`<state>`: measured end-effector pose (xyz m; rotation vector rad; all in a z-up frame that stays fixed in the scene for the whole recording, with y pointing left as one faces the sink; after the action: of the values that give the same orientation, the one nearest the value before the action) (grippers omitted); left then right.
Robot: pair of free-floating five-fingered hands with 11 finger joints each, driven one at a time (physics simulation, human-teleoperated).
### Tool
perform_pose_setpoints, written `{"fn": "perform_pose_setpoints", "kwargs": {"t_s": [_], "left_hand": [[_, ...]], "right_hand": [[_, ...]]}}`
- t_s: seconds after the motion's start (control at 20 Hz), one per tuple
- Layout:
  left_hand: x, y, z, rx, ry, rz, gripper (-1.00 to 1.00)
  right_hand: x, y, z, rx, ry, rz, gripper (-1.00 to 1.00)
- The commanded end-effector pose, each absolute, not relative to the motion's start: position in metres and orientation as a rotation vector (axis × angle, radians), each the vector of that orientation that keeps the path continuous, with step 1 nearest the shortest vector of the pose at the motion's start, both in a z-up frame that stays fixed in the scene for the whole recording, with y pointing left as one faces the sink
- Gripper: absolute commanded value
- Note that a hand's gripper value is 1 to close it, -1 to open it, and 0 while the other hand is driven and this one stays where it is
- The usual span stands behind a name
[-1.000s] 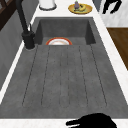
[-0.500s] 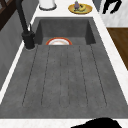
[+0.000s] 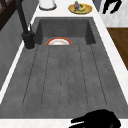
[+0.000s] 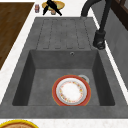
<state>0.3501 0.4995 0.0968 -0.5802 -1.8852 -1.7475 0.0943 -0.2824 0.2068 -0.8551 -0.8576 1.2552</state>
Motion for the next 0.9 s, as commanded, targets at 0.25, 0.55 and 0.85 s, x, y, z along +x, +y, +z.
{"fn": "perform_pose_setpoints", "kwargs": {"t_s": [0.25, 0.55, 0.85], "left_hand": [[0.351, 0.529, 0.094, -0.561, -1.937, -1.686, -1.0], [0.352, 0.533, 0.093, -0.571, -1.957, -1.688, -1.0], [0.367, 0.539, 0.064, -0.577, -1.998, -1.646, -1.0]], "right_hand": [[0.094, -0.282, 0.207, -0.855, -0.858, 1.255, 0.0], [0.094, -0.282, 0.207, -0.855, -0.858, 1.255, 0.0], [0.094, -0.282, 0.207, -0.855, -0.858, 1.255, 0.0]]}}
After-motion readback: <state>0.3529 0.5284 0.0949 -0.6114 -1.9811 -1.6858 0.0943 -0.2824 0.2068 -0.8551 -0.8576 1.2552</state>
